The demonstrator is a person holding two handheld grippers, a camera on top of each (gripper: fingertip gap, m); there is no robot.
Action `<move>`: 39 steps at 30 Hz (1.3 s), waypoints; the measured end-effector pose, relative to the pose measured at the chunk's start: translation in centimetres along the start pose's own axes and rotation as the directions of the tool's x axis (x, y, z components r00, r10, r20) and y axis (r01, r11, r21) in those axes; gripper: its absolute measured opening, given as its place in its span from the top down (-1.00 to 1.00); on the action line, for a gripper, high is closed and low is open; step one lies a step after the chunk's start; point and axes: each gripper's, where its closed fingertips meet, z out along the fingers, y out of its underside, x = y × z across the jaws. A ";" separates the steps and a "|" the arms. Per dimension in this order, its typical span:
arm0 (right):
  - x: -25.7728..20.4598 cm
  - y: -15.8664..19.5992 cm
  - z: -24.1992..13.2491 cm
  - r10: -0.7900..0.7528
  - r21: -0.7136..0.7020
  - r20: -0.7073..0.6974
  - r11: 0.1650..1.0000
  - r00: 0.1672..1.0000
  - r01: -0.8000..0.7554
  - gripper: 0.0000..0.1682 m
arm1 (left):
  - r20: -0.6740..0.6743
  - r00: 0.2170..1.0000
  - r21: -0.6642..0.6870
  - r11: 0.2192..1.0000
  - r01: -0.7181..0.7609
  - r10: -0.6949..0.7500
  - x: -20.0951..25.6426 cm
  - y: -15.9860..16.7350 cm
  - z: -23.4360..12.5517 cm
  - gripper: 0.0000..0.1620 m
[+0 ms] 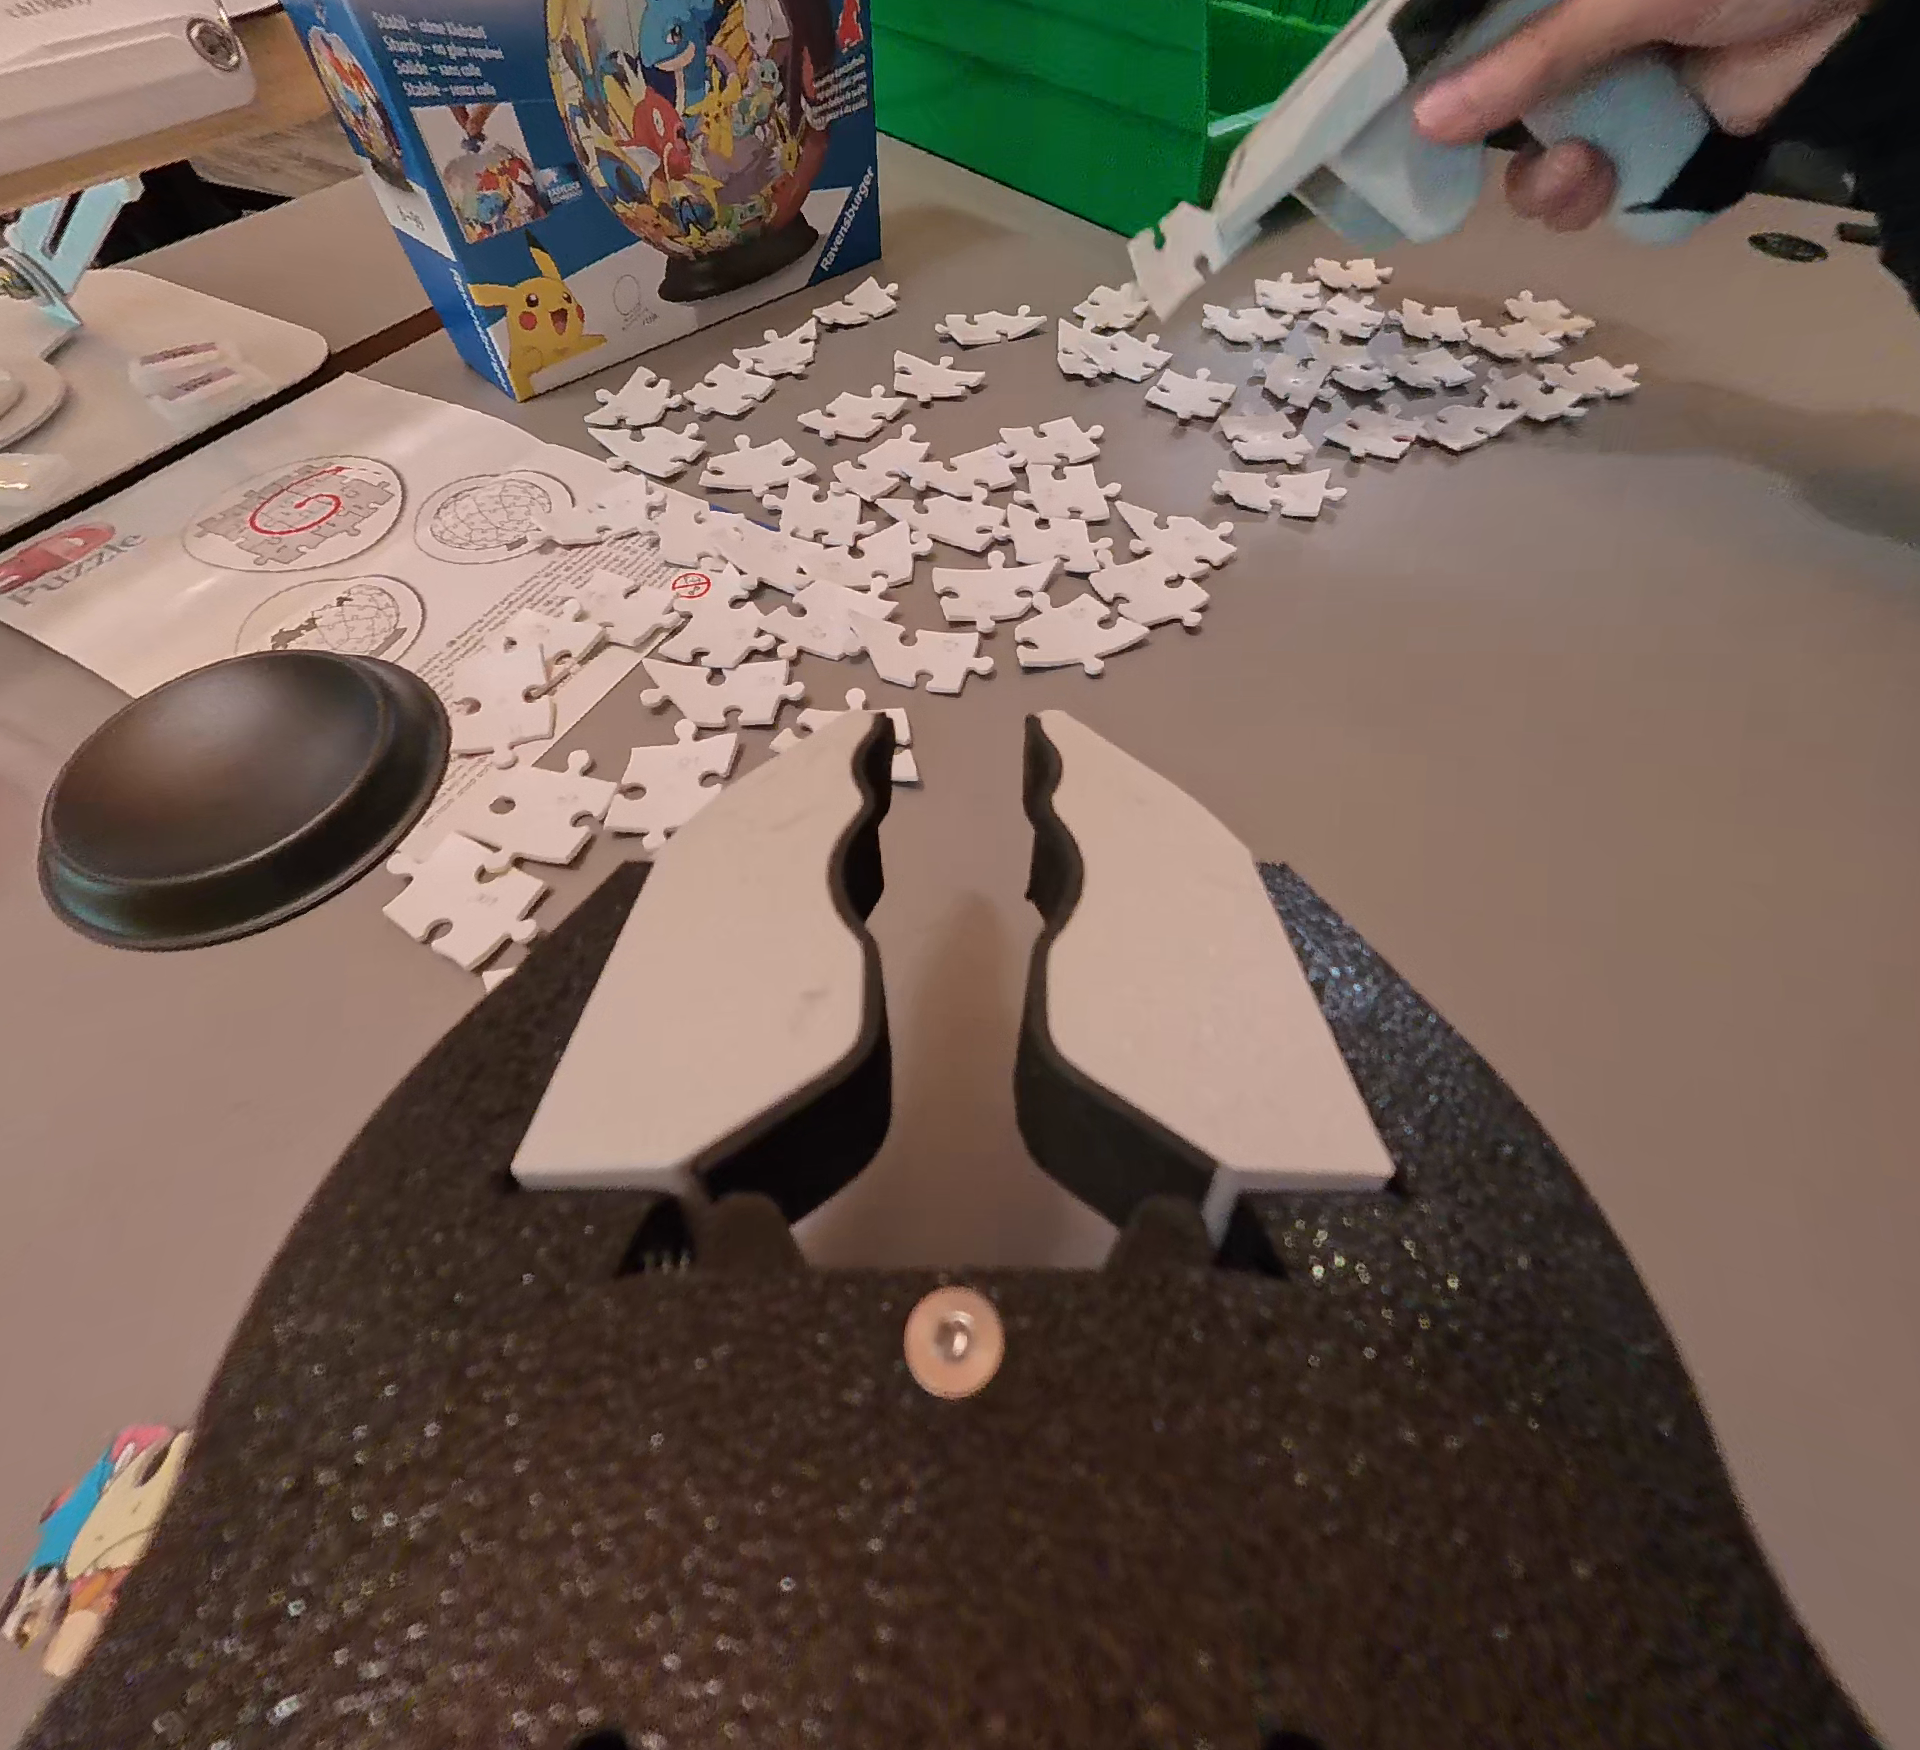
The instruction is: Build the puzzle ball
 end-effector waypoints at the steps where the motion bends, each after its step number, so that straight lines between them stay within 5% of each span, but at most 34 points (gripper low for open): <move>1: 0.0 0.9 0.4 0.004 -0.039 -0.006 0.999 1.000 -0.005 0.97 | 0.000 1.000 -0.004 1.000 -0.005 0.005 0.0 0.0 0.0 0.72; 21: -1.1 3.6 3.3 0.050 -0.328 0.167 0.945 0.985 0.008 0.97 | -0.012 1.000 -0.014 1.000 -0.011 0.011 0.2 0.2 0.1 0.72; 39: 0.6 3.5 3.3 -0.024 -0.357 0.051 0.933 0.998 0.040 0.82 | -0.017 1.000 -0.010 1.000 -0.008 0.008 0.3 0.1 0.1 0.72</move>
